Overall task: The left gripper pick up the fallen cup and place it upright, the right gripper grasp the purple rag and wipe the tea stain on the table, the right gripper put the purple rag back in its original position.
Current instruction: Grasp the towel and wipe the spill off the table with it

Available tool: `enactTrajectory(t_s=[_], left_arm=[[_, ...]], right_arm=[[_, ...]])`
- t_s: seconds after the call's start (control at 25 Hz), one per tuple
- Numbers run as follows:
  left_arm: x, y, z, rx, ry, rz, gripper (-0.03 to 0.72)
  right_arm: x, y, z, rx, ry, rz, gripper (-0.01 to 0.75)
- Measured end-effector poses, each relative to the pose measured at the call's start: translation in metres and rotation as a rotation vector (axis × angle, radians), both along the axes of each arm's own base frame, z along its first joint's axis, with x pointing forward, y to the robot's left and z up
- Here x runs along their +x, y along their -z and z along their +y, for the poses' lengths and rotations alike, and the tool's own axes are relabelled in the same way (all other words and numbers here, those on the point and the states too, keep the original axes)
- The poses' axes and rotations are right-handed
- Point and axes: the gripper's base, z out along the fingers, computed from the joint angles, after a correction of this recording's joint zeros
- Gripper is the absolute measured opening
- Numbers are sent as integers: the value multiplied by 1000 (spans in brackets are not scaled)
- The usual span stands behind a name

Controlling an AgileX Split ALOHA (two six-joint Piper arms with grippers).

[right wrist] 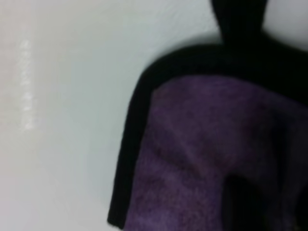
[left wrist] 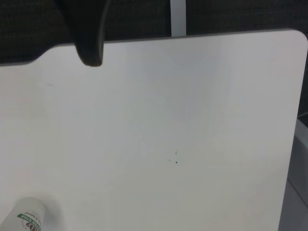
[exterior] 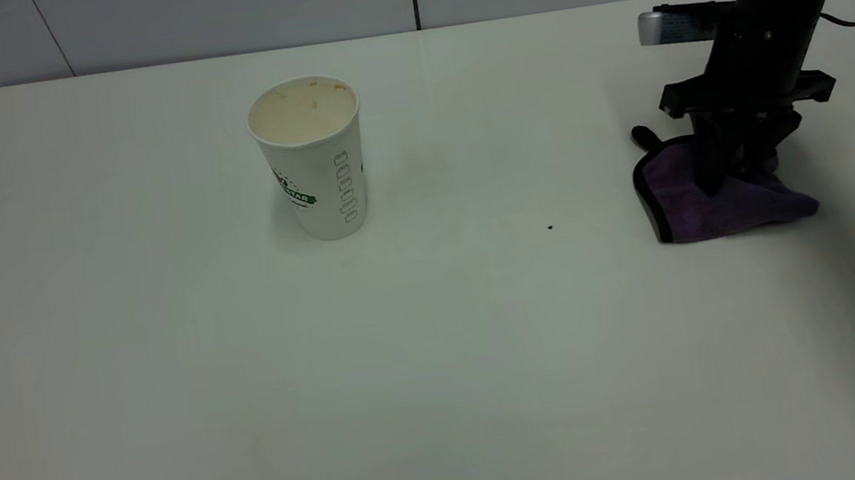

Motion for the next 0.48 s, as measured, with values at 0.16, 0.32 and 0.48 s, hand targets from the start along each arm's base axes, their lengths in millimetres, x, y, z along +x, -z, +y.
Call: enactTrajectory(t_s=[0.16,0.32,0.48], left_arm=[[0,0,0,0,0,0,475],[0,0,0,0,0,0,475],[0,0,0,0,0,0,475]], right_arm=[[-3,-7,1,9,-9,32,515],[-4,-41,1,19,-30,44,579],[0,-97,2,28,-42,-38,552]])
